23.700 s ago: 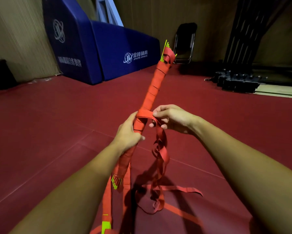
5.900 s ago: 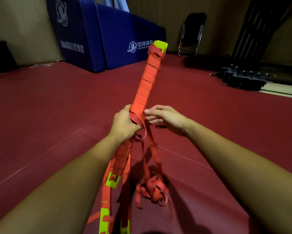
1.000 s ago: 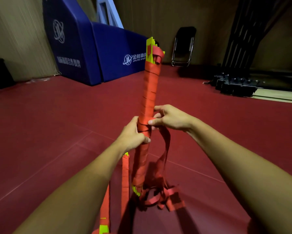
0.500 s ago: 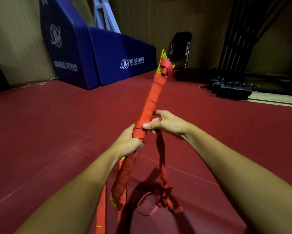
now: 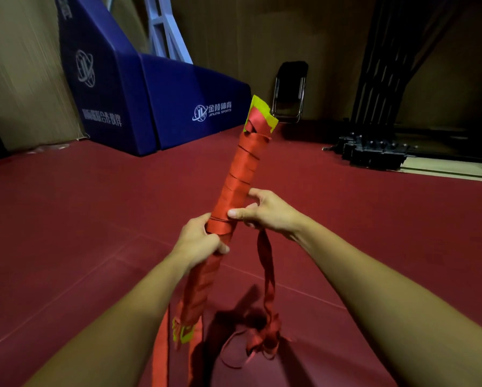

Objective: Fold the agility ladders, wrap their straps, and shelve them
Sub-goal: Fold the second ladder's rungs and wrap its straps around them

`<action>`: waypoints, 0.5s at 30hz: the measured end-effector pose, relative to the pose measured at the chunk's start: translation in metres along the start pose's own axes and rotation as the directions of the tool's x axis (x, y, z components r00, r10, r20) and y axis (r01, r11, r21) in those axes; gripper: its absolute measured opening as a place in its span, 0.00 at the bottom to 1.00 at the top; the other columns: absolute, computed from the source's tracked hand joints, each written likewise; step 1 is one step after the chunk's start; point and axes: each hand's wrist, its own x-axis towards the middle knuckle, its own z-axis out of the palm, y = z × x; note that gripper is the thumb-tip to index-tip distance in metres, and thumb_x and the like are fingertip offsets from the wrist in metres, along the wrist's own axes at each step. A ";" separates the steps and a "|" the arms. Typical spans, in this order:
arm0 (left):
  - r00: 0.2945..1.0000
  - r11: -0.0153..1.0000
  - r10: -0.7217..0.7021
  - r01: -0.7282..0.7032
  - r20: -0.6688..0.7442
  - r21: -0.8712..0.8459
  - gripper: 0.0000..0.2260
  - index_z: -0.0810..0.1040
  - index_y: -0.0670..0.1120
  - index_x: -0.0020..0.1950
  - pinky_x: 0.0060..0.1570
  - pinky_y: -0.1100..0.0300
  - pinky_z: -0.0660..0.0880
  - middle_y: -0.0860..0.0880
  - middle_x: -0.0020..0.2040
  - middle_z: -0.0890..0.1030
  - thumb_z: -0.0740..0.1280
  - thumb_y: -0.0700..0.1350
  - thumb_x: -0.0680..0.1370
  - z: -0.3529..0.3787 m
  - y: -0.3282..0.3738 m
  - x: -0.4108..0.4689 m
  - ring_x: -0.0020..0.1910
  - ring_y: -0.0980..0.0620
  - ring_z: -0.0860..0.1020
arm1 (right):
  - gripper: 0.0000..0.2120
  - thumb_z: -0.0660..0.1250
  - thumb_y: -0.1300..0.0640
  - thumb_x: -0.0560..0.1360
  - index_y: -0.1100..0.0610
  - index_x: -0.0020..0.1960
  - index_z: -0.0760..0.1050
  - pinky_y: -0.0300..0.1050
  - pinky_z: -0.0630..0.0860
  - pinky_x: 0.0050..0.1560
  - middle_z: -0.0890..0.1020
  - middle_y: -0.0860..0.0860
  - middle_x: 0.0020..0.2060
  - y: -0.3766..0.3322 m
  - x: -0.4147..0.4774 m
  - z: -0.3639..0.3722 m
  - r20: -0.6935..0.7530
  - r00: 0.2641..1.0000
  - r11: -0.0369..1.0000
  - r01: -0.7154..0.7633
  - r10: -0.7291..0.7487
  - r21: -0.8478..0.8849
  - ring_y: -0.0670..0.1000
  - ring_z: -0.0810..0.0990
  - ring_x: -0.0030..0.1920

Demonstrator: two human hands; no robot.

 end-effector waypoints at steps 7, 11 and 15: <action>0.989 0.994 0.069 -0.057 0.132 -0.094 0.24 0.75 0.51 0.55 0.44 0.49 0.79 0.44 0.46 0.83 0.74 0.38 0.61 0.000 0.005 -0.005 0.39 0.52 0.79 | 0.08 0.74 0.62 0.74 0.60 0.49 0.75 0.32 0.66 0.28 0.76 0.48 0.25 -0.003 -0.002 -0.003 -0.004 0.999 0.999 0.041 -0.041 0.017 0.43 0.71 0.25; 0.990 0.969 0.133 -0.140 0.048 0.204 0.33 0.66 0.51 0.58 0.38 0.56 0.72 0.52 0.44 0.79 0.82 0.53 0.62 0.012 0.004 -0.004 0.42 0.52 0.79 | 0.10 0.76 0.60 0.72 0.59 0.46 0.75 0.33 0.67 0.28 0.76 0.48 0.25 0.001 0.003 0.008 -0.120 0.991 0.998 0.057 -0.053 0.029 0.42 0.71 0.24; 0.980 0.908 0.182 -0.135 -0.084 0.397 0.25 0.73 0.53 0.56 0.49 0.53 0.76 0.50 0.45 0.76 0.77 0.55 0.63 0.016 0.005 -0.003 0.48 0.44 0.79 | 0.23 0.81 0.44 0.64 0.59 0.48 0.79 0.44 0.75 0.36 0.81 0.51 0.32 0.009 0.012 0.013 -0.280 0.959 0.994 -0.002 -0.030 -0.112 0.44 0.76 0.29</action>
